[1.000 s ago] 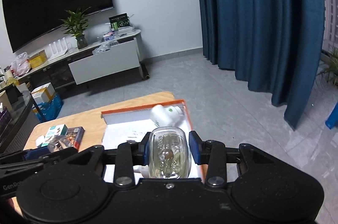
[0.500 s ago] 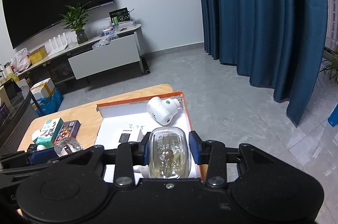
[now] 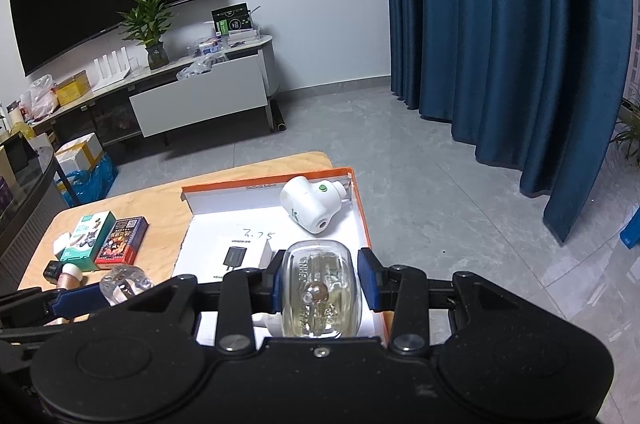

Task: Organize rigid objects
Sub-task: 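Hold the bottle over the box with left tool while right tool holds the diffuser beside it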

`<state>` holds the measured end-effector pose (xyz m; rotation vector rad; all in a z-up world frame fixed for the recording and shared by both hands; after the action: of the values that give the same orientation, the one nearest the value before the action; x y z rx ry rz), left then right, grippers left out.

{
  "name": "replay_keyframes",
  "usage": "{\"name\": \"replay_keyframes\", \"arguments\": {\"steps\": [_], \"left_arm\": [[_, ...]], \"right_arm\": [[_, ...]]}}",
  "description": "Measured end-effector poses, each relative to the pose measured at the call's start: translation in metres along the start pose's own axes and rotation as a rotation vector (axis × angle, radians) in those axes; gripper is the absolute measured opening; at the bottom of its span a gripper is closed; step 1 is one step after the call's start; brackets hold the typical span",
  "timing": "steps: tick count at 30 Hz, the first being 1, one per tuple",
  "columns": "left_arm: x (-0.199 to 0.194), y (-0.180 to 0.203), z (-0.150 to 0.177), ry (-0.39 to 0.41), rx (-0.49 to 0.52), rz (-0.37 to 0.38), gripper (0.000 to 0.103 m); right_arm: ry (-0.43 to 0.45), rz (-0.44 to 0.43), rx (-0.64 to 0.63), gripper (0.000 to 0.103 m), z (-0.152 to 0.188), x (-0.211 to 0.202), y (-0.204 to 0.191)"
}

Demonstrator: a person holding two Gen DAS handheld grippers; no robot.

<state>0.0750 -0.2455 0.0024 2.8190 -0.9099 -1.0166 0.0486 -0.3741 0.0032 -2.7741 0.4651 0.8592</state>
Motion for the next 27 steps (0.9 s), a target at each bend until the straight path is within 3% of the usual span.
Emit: {"name": "replay_keyframes", "arguments": {"steps": [27], "left_arm": [[0.0054, -0.0024, 0.0033, -0.007, -0.009, 0.001, 0.050]], "right_arm": [[-0.026, -0.006, -0.024, 0.046, 0.0018, 0.0096, -0.0029]]}}
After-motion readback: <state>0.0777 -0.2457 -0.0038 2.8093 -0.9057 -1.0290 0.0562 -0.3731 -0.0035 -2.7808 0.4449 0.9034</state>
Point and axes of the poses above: each gripper's, at about its wrist camera, not at the fingertips, and x roughly the way its jaws point, y to its right, z to its underside, the point moved 4 cm from there along x, roughly the way its jaws point, and after that the axes turned 2 degrees about z, right-handed, at the moved point
